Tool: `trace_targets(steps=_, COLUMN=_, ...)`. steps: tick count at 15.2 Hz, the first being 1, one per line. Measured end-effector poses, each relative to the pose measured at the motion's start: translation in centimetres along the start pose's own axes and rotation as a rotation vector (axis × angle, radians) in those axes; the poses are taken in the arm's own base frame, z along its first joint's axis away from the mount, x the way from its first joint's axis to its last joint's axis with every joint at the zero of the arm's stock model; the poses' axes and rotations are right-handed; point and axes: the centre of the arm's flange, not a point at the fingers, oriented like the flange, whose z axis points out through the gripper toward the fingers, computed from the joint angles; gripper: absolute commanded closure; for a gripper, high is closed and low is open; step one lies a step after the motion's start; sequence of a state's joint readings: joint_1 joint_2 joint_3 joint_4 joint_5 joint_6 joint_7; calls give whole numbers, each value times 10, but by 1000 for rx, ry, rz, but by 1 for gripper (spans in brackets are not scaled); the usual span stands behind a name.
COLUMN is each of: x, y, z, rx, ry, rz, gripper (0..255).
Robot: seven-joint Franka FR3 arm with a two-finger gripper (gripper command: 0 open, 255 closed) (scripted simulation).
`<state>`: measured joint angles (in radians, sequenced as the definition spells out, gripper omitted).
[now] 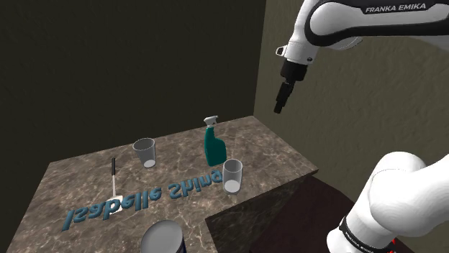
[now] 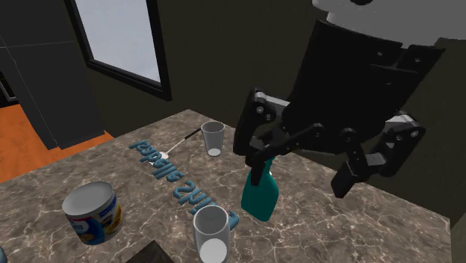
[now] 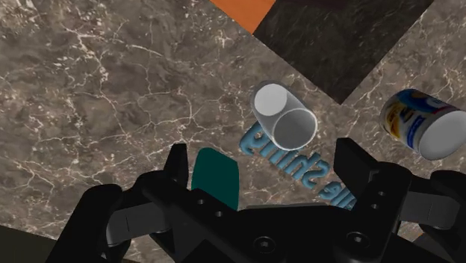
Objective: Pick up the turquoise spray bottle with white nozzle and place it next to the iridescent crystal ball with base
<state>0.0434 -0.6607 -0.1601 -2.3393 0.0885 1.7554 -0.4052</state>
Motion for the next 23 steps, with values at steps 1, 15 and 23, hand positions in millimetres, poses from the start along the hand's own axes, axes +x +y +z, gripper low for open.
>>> trace_targets(steps=1, x=6, y=8, z=11, rx=12, ry=6, rz=-28, gripper=0)
trace_targets(steps=15, x=110, y=103, z=142, rx=175, ry=94, rz=-415, gripper=0)
trace_targets(steps=23, x=188, y=124, z=213, rx=267, ry=144, rz=-638, gripper=0)
